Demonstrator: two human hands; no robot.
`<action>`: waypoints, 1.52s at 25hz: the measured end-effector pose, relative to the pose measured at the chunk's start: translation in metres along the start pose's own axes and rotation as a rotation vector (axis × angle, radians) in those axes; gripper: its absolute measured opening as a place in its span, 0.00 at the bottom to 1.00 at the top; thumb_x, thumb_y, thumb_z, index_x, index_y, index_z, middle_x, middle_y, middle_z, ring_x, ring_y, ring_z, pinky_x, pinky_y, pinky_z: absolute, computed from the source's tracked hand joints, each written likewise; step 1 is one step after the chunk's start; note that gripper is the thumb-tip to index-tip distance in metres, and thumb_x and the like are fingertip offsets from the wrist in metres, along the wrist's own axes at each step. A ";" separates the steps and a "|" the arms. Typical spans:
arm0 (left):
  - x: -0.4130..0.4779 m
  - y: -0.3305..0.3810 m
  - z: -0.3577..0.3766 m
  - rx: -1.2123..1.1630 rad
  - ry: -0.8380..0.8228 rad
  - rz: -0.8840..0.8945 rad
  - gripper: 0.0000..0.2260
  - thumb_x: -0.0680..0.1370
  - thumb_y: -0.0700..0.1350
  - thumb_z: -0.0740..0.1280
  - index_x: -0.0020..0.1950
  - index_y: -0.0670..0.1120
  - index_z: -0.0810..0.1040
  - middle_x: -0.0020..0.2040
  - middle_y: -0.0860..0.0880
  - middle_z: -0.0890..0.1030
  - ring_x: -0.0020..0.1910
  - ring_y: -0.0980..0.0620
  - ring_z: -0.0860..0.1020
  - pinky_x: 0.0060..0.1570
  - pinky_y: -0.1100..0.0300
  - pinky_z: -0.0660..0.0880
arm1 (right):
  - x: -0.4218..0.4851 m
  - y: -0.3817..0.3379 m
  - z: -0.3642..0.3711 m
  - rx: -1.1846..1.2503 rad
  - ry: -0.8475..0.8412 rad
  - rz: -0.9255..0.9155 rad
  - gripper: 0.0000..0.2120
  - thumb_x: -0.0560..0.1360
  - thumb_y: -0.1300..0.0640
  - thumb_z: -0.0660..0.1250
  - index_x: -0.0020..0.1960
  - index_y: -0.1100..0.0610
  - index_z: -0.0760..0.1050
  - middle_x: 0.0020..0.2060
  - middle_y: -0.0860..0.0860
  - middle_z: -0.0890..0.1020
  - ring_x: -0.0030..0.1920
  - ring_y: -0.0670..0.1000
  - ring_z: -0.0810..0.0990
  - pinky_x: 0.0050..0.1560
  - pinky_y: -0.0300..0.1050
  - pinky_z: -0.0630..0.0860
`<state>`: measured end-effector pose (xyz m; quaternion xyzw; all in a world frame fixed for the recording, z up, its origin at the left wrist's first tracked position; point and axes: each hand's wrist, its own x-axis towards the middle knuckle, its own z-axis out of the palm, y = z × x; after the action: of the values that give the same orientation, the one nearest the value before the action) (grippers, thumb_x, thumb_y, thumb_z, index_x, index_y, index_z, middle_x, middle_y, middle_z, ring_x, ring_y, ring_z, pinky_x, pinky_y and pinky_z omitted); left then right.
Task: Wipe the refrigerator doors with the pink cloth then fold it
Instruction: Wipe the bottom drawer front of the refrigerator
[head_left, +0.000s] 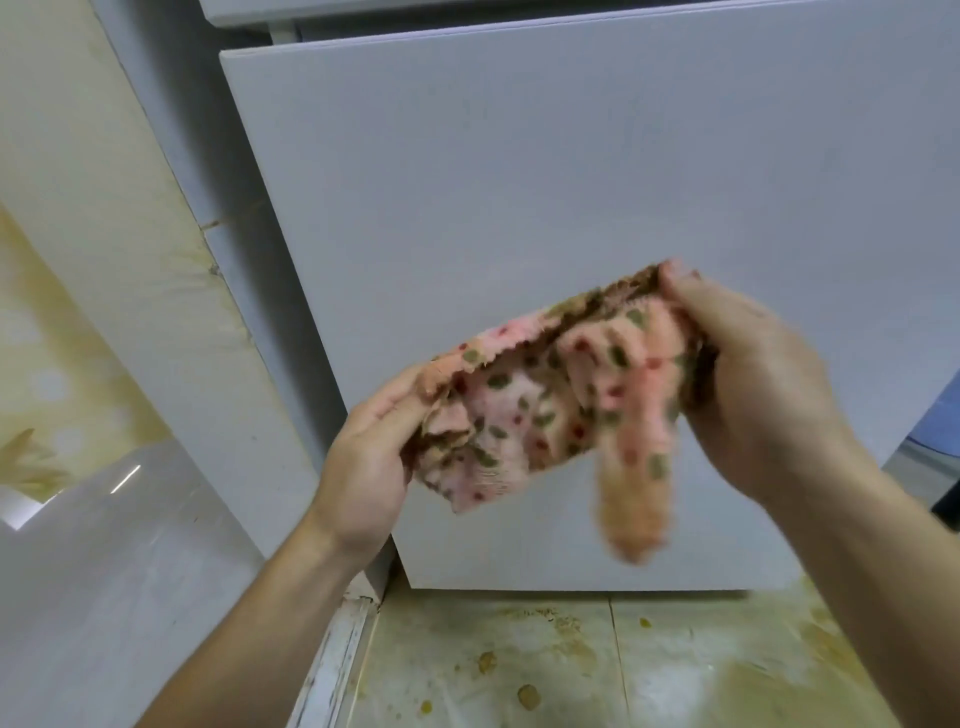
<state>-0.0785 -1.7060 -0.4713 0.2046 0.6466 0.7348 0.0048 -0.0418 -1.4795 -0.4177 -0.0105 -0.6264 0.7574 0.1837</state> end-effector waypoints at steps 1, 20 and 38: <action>0.001 0.002 -0.001 -0.036 -0.003 -0.034 0.18 0.85 0.46 0.57 0.50 0.52 0.87 0.51 0.50 0.87 0.51 0.52 0.85 0.48 0.55 0.80 | 0.002 -0.009 -0.005 -0.060 0.002 -0.027 0.17 0.80 0.47 0.71 0.36 0.55 0.83 0.36 0.54 0.86 0.38 0.55 0.85 0.47 0.53 0.79; 0.012 0.027 -0.005 0.103 -0.027 -0.171 0.31 0.74 0.57 0.63 0.54 0.26 0.77 0.52 0.24 0.79 0.56 0.25 0.79 0.63 0.31 0.75 | 0.017 -0.040 -0.020 -0.690 -0.059 -0.373 0.25 0.81 0.38 0.68 0.41 0.60 0.73 0.25 0.52 0.66 0.24 0.55 0.66 0.27 0.47 0.66; 0.014 0.023 -0.017 -0.124 -0.076 -0.217 0.21 0.79 0.41 0.64 0.73 0.48 0.75 0.67 0.47 0.83 0.64 0.49 0.83 0.53 0.59 0.83 | 0.021 -0.045 -0.048 -0.105 -0.349 -0.090 0.11 0.80 0.66 0.64 0.54 0.53 0.80 0.37 0.57 0.78 0.23 0.45 0.74 0.30 0.34 0.74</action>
<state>-0.0902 -1.7218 -0.4468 0.1604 0.6177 0.7602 0.1216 -0.0373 -1.4218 -0.3810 0.1395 -0.6873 0.7051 0.1049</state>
